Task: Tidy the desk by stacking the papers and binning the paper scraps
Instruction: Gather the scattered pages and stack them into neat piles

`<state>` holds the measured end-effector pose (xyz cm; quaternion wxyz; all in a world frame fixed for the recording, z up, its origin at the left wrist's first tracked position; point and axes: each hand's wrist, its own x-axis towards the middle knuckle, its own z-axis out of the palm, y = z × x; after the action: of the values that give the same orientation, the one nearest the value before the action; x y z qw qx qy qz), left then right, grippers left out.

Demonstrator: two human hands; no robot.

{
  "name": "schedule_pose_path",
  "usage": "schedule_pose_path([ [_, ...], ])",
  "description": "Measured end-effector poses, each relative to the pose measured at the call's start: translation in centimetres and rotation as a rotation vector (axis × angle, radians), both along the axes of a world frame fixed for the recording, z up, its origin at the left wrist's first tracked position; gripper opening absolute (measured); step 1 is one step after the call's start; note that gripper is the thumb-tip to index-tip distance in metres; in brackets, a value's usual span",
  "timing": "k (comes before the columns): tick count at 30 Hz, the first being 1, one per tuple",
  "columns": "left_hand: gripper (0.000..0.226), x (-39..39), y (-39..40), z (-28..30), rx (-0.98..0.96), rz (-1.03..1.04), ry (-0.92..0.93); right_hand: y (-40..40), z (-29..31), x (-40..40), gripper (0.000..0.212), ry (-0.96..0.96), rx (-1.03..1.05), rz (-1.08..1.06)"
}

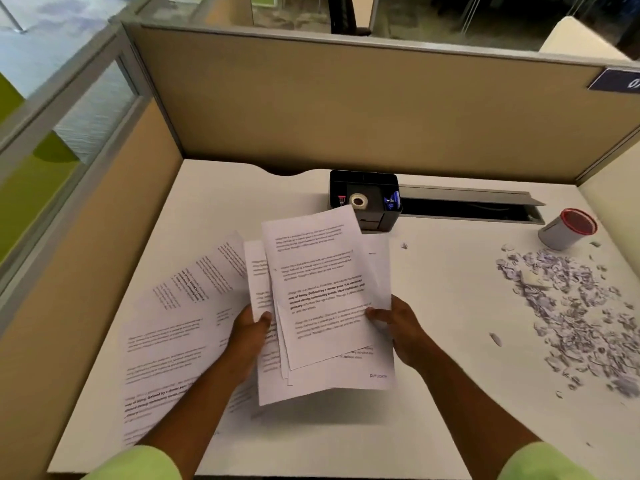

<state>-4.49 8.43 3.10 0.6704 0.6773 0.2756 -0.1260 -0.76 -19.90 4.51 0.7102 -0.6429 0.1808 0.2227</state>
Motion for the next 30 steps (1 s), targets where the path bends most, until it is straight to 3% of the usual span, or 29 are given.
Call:
schedule_pose_path([
  [6, 0.021, 0.9, -3.8, 4.1, -0.011, -0.036, -0.115, 0.0, 1.1, 0.5, 0.045, -0.003, 0.076, 0.050],
  [10, 0.036, 1.4, -5.4, 6.2, -0.048, 0.119, -0.175, 0.1, 1.9, 1.2, 0.043, -0.095, -0.022, 0.077],
  [12, 0.032, 1.7, -5.5, 6.8, -0.052, 0.128, -0.213, 0.3, 2.3, 1.5, 0.042, -0.152, -0.075, 0.054],
  [14, 0.022, 1.8, -5.3, 6.9, 0.009, 0.067, -0.259, 0.2, 2.8, 1.8, 0.044, -0.232, -0.096, 0.043],
  [21, 0.042, 1.9, -5.8, 8.2, 0.247, 0.014, -0.490, 1.4, 4.4, 1.5, 0.050, -0.504, -0.199, -0.083],
  [25, 0.051, 1.3, -5.9, 7.7, 0.251, 0.024, -0.526, 1.3, 4.1, 0.8, 0.059, -0.467, -0.107, -0.160],
  [30, 0.028, 0.9, -6.1, 7.0, 0.308, 0.002, -0.563, 2.2, 3.5, 0.0, 0.058, -0.417, -0.171, -0.119],
])
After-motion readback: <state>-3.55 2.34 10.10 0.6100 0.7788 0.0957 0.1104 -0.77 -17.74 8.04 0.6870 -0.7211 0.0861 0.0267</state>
